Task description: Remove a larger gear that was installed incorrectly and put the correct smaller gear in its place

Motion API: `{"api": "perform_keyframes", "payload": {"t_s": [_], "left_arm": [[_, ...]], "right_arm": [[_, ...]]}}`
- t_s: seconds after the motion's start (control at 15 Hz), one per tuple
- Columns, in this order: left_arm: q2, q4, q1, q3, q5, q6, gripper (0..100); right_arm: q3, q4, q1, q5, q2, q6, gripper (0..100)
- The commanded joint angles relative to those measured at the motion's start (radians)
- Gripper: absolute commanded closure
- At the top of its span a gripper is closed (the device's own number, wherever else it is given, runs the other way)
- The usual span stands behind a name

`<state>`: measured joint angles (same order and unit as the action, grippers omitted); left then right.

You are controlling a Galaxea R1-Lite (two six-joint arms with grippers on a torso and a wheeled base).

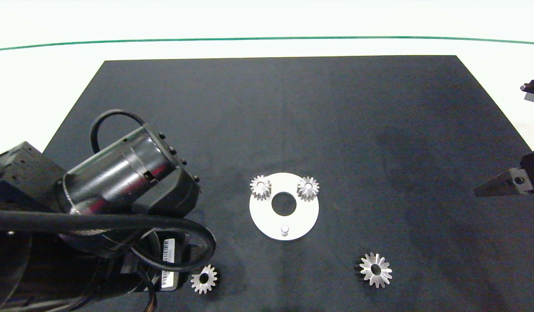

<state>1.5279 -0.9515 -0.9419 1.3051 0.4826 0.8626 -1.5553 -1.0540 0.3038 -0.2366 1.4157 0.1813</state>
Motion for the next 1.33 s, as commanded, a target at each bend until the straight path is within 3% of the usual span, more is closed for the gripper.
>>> {"api": "perform_keyframes", "payload": {"t_s": [0.07, 0.27, 0.53, 0.73, 1.07, 1.33], "left_arm": [[0.071, -0.004, -0.011, -0.006, 0.007, 0.013, 0], [0.107, 0.016, -0.040, -0.023, 0.008, 0.021, 0], [0.110, 0.105, -0.041, -0.067, 0.001, 0.021, 0], [0.120, 0.166, -0.034, -0.116, -0.016, 0.019, 0], [0.124, 0.195, -0.034, -0.153, -0.013, 0.019, 0], [0.141, 0.289, -0.032, -0.193, -0.016, 0.018, 0]], "right_arm": [[0.000, -0.006, -0.002, -0.001, 0.000, 0.001, 9], [0.001, 0.003, -0.005, -0.001, 0.003, 0.001, 9], [0.054, 0.078, -0.006, -0.003, 0.006, -0.002, 9], [0.058, 0.080, -0.006, -0.004, 0.006, -0.003, 9], [0.060, 0.080, -0.006, -0.004, 0.006, -0.008, 9], [0.061, 0.080, -0.005, -0.003, 0.003, -0.008, 9]]}}
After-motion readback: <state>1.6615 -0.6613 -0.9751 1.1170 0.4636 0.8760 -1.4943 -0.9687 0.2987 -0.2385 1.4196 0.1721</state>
